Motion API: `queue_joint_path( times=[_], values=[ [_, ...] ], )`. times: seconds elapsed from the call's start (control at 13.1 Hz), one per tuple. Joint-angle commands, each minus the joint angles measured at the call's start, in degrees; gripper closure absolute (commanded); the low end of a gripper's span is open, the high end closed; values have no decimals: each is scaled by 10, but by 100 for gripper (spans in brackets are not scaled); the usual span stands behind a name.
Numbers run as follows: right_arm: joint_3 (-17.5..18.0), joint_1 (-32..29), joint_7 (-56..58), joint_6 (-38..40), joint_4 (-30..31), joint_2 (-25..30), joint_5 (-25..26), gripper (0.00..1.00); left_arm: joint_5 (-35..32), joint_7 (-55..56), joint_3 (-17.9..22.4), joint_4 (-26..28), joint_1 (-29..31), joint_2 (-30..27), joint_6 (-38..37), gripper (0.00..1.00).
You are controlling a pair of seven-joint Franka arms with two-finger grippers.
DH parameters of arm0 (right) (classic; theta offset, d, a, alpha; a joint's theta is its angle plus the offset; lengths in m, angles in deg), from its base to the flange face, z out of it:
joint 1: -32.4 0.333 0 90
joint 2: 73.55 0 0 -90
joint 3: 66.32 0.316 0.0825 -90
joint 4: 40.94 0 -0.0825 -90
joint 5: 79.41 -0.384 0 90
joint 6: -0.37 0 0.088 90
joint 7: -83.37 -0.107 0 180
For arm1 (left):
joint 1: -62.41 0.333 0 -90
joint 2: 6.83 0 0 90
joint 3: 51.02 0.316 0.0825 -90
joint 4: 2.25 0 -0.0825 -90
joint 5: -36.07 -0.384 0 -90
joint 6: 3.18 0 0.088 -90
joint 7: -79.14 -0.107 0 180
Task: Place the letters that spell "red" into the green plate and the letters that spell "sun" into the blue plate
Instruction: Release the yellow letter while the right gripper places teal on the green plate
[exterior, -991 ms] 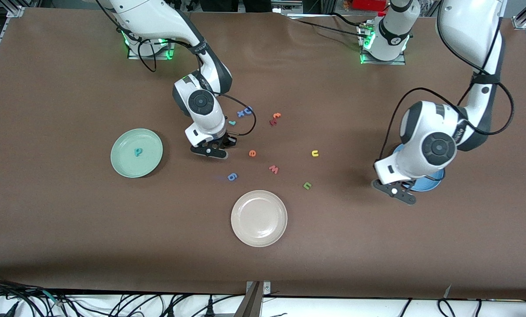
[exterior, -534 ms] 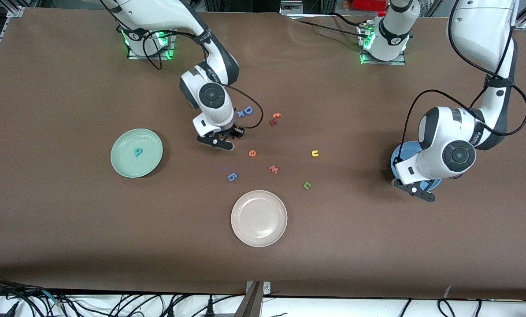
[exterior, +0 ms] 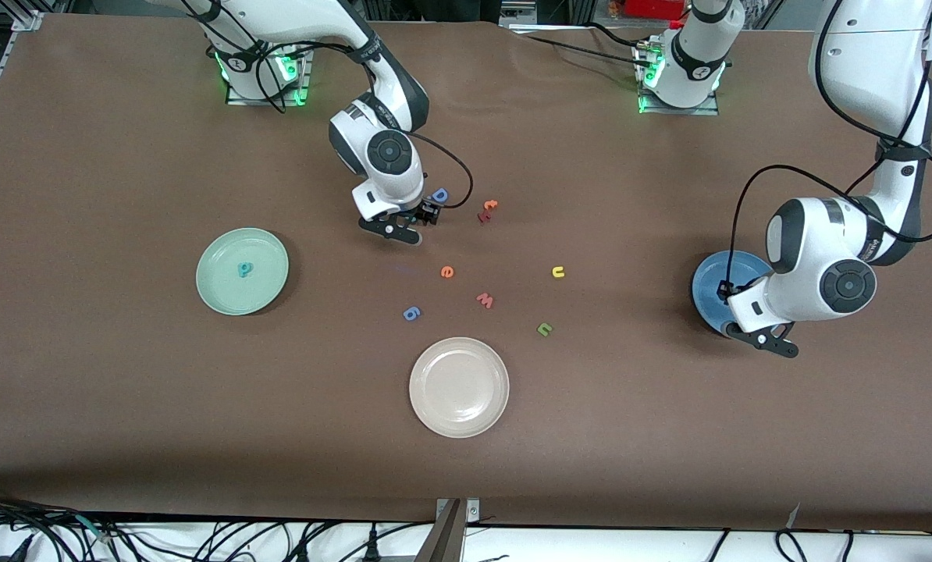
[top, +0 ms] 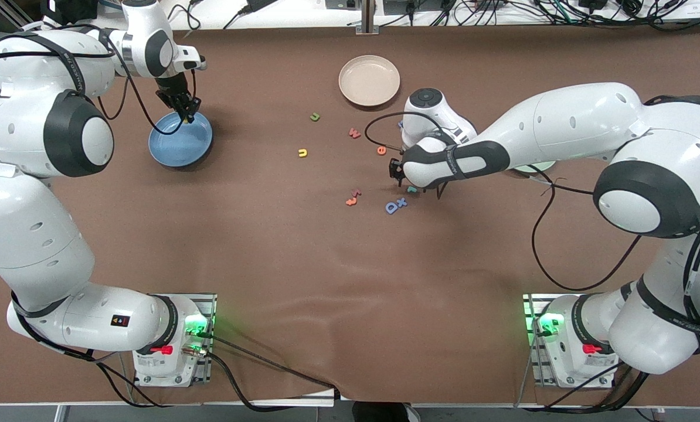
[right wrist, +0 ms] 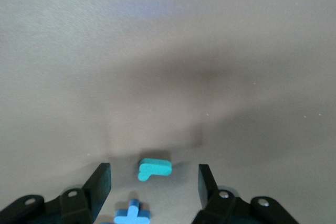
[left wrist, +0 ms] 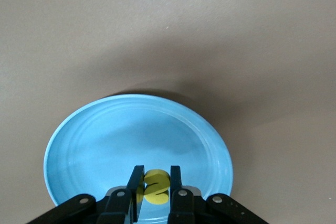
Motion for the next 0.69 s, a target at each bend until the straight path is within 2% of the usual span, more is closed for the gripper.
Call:
queue_joint_path(
  times=[0.0,0.08,0.3,0.46,0.61],
  values=[
    [2,0,-10,-38,39,18,-4,27,17,-16,4,4,-1,0,0,41],
    [1,0,-10,-41,39,17,-4,31,17,-16,4,4,-1,0,0,36],
    [2,0,-11,-41,39,17,-4,48,17,-7,3,2,-3,-2,0,37],
    [2,0,-11,-50,39,14,-5,52,18,14,-2,-2,-14,-7,-5,37],
    [2,1,-20,-61,40,10,-4,56,18,45,-16,-4,-35,-20,-8,30]
  ],
)
